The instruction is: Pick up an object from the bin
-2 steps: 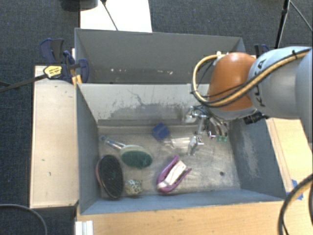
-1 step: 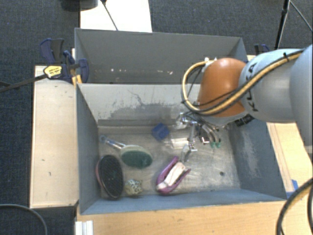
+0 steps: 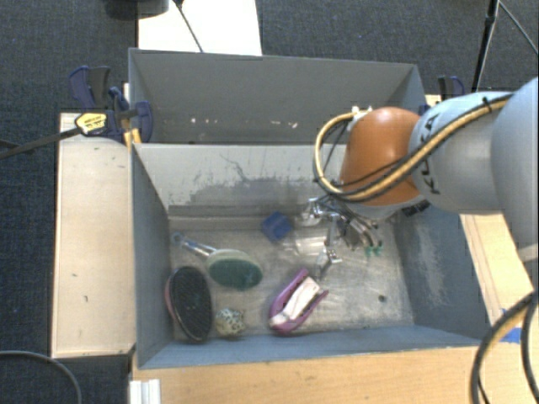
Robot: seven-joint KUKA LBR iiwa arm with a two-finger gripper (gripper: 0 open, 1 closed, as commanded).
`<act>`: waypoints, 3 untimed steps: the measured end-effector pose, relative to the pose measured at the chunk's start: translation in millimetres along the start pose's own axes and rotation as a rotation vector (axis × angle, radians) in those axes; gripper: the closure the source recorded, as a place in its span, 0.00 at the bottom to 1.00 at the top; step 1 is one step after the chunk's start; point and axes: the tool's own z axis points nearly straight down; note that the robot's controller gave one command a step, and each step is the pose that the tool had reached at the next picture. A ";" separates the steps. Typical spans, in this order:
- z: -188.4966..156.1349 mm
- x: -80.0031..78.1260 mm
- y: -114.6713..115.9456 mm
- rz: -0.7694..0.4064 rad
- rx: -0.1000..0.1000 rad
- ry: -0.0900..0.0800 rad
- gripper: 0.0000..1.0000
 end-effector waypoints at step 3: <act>-97.3 -6.0 -0.4 0.003 0.002 -0.008 1.00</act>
Offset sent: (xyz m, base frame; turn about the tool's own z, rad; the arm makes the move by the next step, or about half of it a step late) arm 0.0000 0.0000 0.0000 0.0000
